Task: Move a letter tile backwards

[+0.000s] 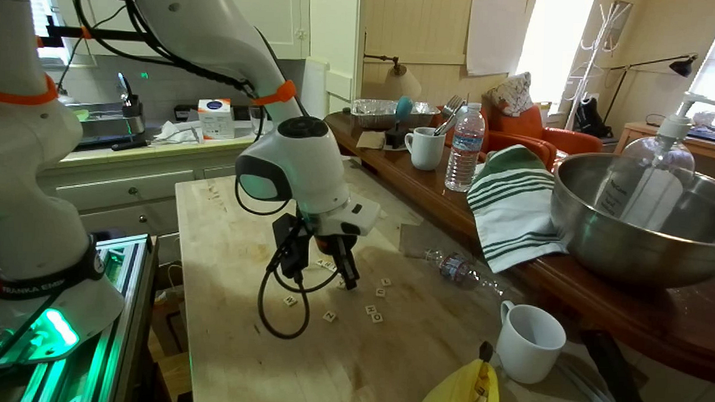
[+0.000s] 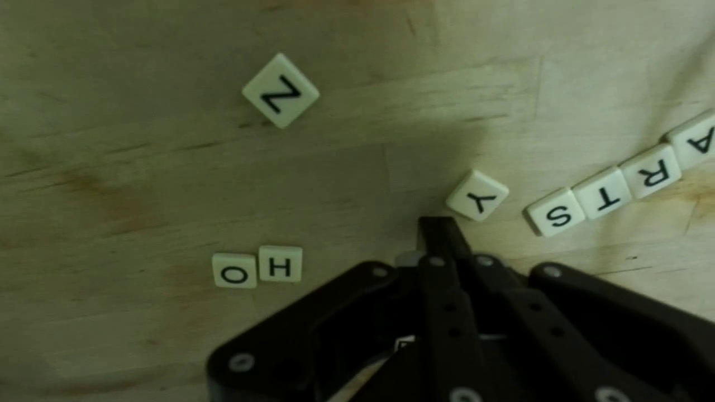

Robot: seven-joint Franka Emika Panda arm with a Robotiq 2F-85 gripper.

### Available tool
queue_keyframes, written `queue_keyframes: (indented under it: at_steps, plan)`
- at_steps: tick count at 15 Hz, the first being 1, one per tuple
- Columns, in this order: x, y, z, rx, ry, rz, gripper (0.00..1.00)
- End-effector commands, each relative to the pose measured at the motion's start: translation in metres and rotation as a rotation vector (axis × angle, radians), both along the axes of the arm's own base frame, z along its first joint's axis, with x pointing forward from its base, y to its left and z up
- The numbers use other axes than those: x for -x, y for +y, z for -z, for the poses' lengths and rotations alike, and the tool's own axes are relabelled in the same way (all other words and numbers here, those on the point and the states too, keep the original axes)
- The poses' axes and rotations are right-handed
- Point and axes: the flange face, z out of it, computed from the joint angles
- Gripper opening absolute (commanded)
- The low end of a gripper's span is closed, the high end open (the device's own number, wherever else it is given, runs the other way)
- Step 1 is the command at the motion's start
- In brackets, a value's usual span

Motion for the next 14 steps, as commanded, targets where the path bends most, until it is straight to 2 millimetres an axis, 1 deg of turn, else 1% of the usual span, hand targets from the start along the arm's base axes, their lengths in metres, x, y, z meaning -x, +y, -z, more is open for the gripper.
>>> queue_keyframes:
  at_steps: [1,5,14]
  plan:
    - [0.0105,0.0048,-0.0065,-0.037,0.02,-0.026,0.0]
    - [0.0156,0.0077,-0.009,-0.05,0.035,-0.042,0.0]
    - [0.0138,0.0071,0.0004,-0.039,0.039,-0.043,0.0]
